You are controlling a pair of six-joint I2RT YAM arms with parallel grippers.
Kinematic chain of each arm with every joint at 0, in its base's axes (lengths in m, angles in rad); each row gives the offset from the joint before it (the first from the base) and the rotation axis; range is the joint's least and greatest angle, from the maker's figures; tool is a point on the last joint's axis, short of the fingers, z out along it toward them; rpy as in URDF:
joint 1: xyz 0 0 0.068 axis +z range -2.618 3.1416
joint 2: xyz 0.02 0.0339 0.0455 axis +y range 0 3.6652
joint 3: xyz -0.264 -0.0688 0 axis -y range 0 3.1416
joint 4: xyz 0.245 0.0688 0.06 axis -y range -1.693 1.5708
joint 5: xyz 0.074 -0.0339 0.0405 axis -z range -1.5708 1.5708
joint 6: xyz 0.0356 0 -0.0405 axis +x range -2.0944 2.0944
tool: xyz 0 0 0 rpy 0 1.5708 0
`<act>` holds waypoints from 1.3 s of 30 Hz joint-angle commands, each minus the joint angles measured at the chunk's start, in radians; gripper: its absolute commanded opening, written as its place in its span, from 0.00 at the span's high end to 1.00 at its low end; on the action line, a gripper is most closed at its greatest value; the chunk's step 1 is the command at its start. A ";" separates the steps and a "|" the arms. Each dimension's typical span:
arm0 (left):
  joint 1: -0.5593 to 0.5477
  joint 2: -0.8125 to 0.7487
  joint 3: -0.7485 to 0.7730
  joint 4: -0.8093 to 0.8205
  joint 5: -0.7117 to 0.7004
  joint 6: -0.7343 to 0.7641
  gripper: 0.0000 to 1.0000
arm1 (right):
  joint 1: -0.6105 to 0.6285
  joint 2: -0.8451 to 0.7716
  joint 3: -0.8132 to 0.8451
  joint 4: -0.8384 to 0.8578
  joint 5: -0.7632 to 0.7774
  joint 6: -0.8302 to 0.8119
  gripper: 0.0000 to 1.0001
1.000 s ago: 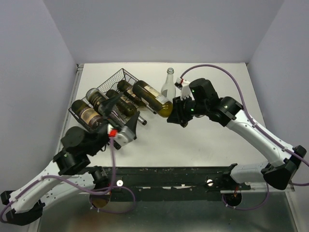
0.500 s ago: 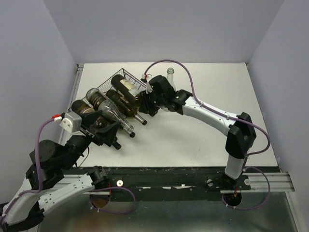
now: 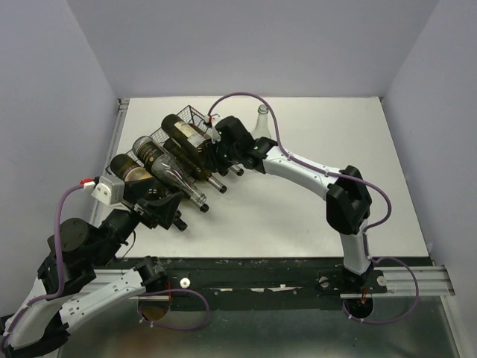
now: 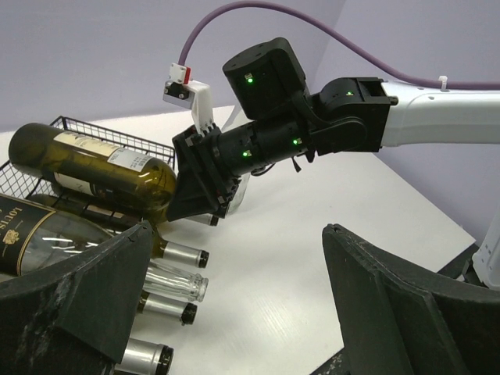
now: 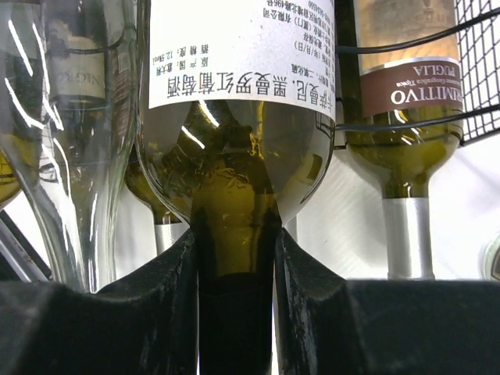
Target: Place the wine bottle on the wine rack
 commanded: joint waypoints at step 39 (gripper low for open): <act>0.002 -0.021 -0.007 -0.061 -0.023 -0.006 0.01 | 0.027 -0.386 -0.123 0.027 0.466 0.014 0.15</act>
